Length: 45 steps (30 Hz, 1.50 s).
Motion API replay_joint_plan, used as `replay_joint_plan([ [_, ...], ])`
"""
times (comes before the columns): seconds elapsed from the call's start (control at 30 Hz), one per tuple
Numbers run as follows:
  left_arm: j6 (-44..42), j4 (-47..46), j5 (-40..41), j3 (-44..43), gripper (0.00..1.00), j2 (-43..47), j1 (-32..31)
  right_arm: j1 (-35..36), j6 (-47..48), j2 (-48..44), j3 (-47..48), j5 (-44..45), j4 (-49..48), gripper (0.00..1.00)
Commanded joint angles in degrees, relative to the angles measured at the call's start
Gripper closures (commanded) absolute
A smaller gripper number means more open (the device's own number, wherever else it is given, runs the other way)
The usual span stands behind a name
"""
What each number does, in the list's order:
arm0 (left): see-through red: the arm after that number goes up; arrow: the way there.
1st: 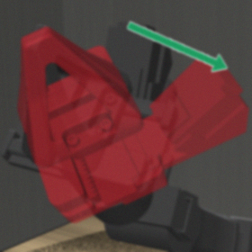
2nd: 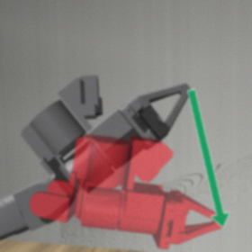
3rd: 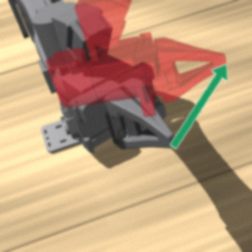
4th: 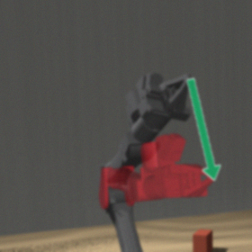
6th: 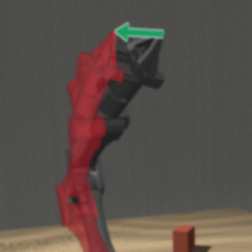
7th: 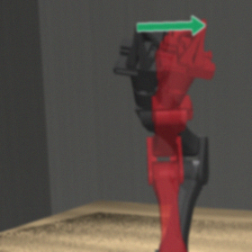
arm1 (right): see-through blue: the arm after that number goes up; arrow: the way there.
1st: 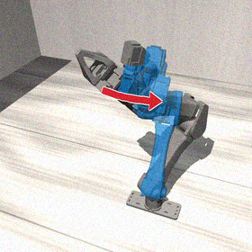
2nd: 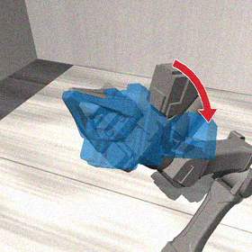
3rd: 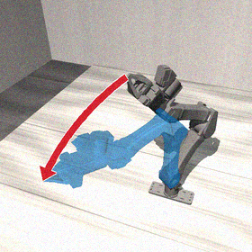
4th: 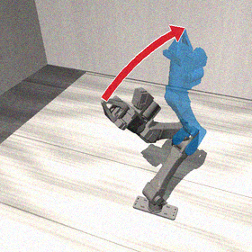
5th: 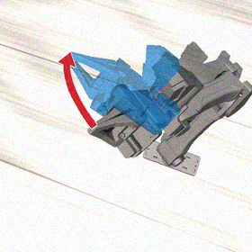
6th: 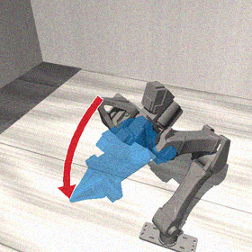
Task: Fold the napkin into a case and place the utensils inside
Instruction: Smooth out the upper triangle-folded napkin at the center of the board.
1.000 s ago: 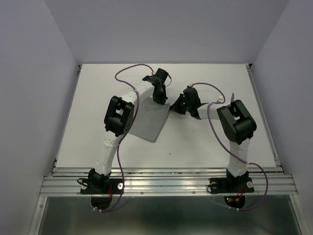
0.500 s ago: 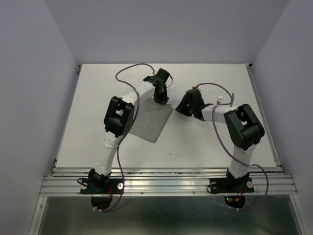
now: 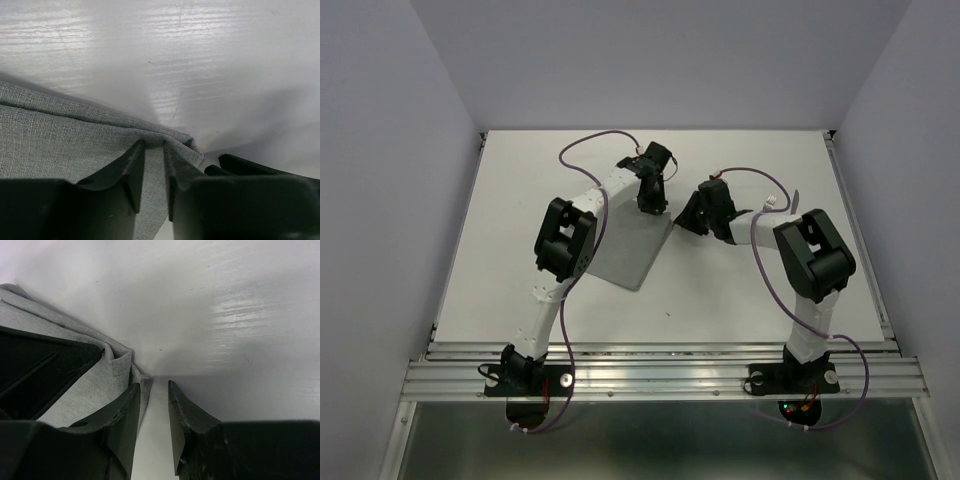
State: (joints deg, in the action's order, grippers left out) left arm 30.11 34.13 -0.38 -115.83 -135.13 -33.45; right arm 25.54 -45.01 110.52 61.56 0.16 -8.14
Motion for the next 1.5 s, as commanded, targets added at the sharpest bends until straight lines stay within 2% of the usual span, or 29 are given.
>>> replay_joint_plan([
  [0.0, -0.05, 0.76, 1.79, -0.36, 0.75, 0.04, -0.30, 0.04, 1.07, 3.04, 0.31, -1.75, 3.66, 0.65],
  [0.1, 0.04, 0.24, 1.61, 0.34, 0.84, -0.22, -0.30, 0.04, 1.42, 4.08, 0.93, -2.45, 3.57, 0.65],
  [0.23, -0.22, 0.24, 1.70, 0.25, 0.85, -0.83, -0.30, 0.56, 1.33, 5.14, 1.28, -2.98, 3.75, 0.65],
  [0.3, -0.31, 0.32, 1.79, 0.25, 0.81, -1.19, -0.30, 0.56, 1.25, 5.41, 1.37, -2.63, 3.66, 0.65],
  [0.33, -0.31, 0.41, 1.79, 0.25, 0.74, -1.27, -0.30, 0.56, 1.24, 5.58, 1.54, -2.54, 3.75, 0.65],
  [0.4, -0.31, 0.50, 2.05, 0.25, 0.68, -1.54, -0.21, 0.56, 1.33, 5.67, 1.55, -2.54, 3.75, 0.65],
  [0.57, -0.31, 0.50, 2.84, 0.69, 0.67, -2.68, -0.30, 0.56, 1.51, 6.37, 1.63, -2.45, 3.75, 0.66],
  [0.63, -0.31, 0.50, 3.11, 1.13, 0.69, -3.21, -0.30, 0.56, 1.60, 6.64, 1.46, -2.27, 3.66, 0.67],
  [0.7, -0.31, 0.15, 3.11, 1.83, 0.79, -3.65, -0.30, 0.56, 1.60, 6.90, 1.28, -2.10, 3.75, 0.67],
  [0.73, -0.31, 0.15, 3.11, 1.92, 0.89, -3.82, -0.30, 0.56, 1.68, 6.99, 1.19, -2.01, 3.75, 0.67],
  [0.83, -0.31, 0.06, 3.02, 2.19, 1.00, -4.09, -0.30, 0.56, 1.68, 7.34, 1.37, -2.10, 3.66, 0.68],
  [1.03, -0.40, 0.15, 3.46, 1.84, 1.00, -4.00, -0.30, 0.56, 1.86, 7.52, 1.46, -1.92, 3.75, 0.71],
  [1.07, -0.40, 0.32, 3.72, 1.84, 1.00, -3.74, -0.30, 0.56, 1.77, 7.26, 1.28, -1.66, 3.66, 0.75],
  [1.3, -0.23, -0.46, 5.74, 3.07, 1.00, 1.97, -0.21, 0.56, 1.60, 6.55, 0.49, -0.51, 3.75, 0.87],
  [1.47, -0.05, -0.03, 4.87, 3.06, 1.00, 4.61, -0.30, 0.56, 1.42, 6.90, 0.75, -0.69, 3.75, 0.87],
])
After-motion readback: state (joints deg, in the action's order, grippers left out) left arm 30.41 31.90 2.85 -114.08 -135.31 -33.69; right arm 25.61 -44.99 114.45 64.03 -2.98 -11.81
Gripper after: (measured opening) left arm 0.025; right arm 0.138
